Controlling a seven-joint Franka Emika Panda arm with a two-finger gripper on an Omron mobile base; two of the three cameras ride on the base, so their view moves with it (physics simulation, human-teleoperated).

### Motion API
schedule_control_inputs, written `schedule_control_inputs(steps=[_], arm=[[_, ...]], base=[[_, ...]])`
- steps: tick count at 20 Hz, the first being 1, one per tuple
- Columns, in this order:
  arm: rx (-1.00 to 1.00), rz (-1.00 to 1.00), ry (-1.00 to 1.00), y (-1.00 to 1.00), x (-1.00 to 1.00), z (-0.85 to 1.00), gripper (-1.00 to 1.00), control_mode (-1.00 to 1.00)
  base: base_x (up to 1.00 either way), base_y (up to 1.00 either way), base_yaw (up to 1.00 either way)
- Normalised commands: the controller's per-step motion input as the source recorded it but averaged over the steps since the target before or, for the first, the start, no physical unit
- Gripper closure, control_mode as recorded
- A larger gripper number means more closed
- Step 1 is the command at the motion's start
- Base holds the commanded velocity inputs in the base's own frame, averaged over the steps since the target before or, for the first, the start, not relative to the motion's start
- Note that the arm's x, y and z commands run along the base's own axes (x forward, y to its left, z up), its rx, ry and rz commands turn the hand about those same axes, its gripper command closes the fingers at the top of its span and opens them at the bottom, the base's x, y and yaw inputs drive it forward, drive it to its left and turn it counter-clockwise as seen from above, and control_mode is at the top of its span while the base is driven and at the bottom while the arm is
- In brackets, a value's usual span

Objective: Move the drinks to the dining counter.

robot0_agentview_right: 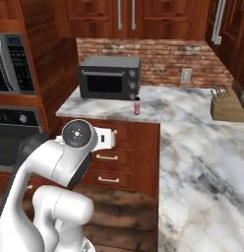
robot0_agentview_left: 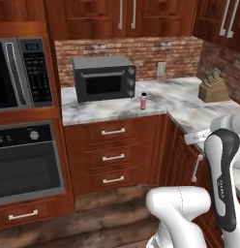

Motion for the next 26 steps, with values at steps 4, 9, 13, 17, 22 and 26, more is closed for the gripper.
schedule_control_inputs(steps=[4,9,13,17,22,26], arm=[[0.00,0.00,0.00,0.00,0.00,0.00,-1.00,1.00],[0.00,0.00,0.00,0.00,0.00,0.00,-1.00,1.00],[0.00,0.00,0.00,0.00,0.00,0.00,-1.00,1.00],[0.00,0.00,0.00,0.00,0.00,0.00,-1.00,1.00],[0.00,0.00,0.00,0.00,0.00,0.00,-1.00,1.00],[0.00,0.00,0.00,0.00,0.00,0.00,-1.00,1.00]], base=[[0.68,0.11,-0.08],[0.72,0.08,-0.08],[0.78,0.02,-0.08],[0.82,0.00,-0.08],[0.87,0.01,-0.07],[0.78,0.00,-0.03]])
